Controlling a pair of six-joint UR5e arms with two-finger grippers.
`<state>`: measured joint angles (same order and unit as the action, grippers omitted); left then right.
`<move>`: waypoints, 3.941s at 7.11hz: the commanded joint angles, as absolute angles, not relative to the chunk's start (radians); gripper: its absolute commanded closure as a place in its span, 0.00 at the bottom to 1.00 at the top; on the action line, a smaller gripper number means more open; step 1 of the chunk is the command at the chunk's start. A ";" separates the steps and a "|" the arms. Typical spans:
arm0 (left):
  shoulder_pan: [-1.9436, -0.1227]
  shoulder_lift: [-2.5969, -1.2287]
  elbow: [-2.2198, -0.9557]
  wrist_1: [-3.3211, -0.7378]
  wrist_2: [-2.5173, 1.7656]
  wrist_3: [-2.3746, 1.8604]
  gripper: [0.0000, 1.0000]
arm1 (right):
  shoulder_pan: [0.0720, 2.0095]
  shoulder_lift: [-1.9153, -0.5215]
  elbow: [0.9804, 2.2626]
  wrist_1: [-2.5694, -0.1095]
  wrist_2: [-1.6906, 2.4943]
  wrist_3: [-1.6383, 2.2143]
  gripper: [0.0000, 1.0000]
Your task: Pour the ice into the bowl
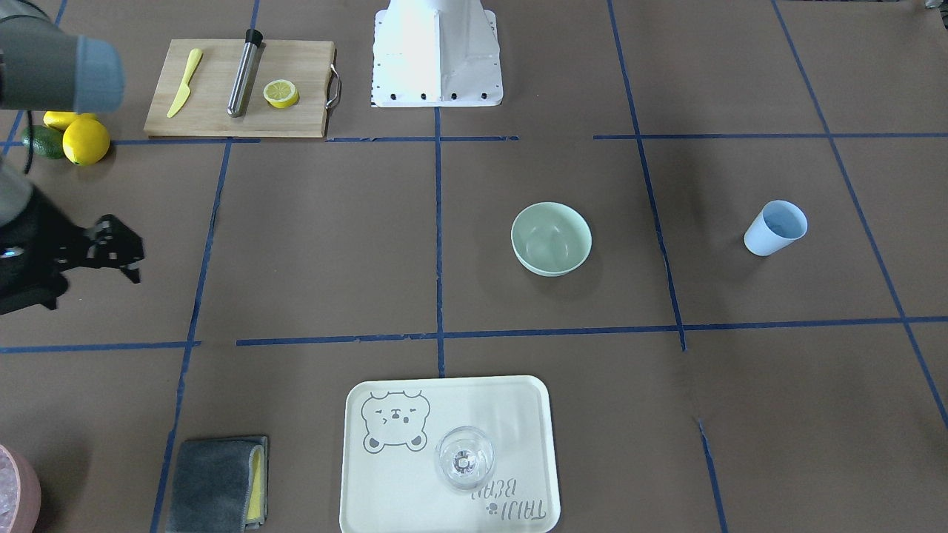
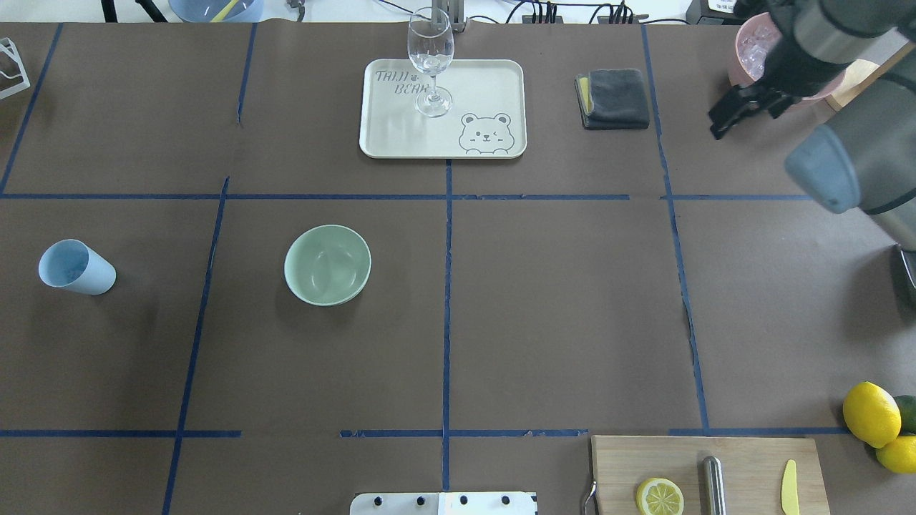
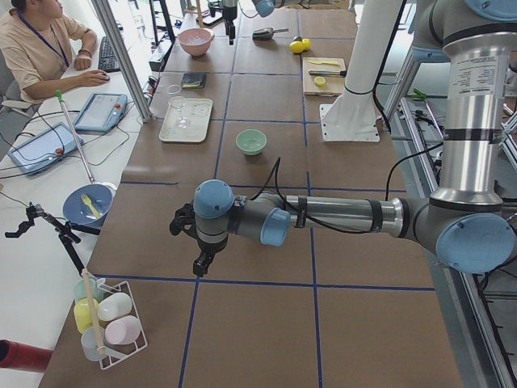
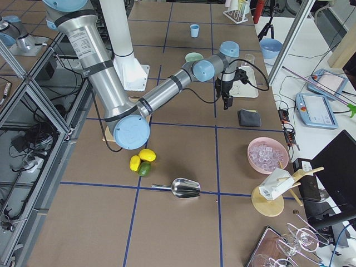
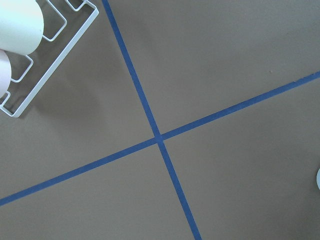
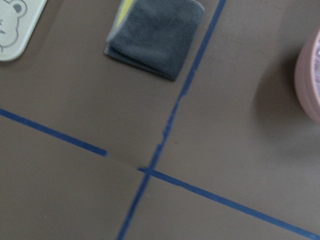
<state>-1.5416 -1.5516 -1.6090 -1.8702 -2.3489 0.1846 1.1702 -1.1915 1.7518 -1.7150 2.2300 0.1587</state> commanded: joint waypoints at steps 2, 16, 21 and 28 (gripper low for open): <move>-1.542 -1.554 -1.601 -2.021 -2.349 0.183 0.00 | 1.415 -1.475 1.713 -1.709 2.296 -0.355 0.00; -0.541 -1.078 -1.810 -3.010 -1.341 -0.987 0.00 | 1.534 -1.686 1.736 -1.617 2.329 -0.199 0.00; -0.304 -1.207 -1.608 -2.976 -0.895 -1.192 0.00 | 1.534 -1.686 1.736 -1.617 2.329 -0.199 0.00; -0.307 -1.310 -1.526 -2.985 -0.785 -1.190 0.00 | 1.534 -1.683 1.743 -1.617 2.329 -0.199 0.00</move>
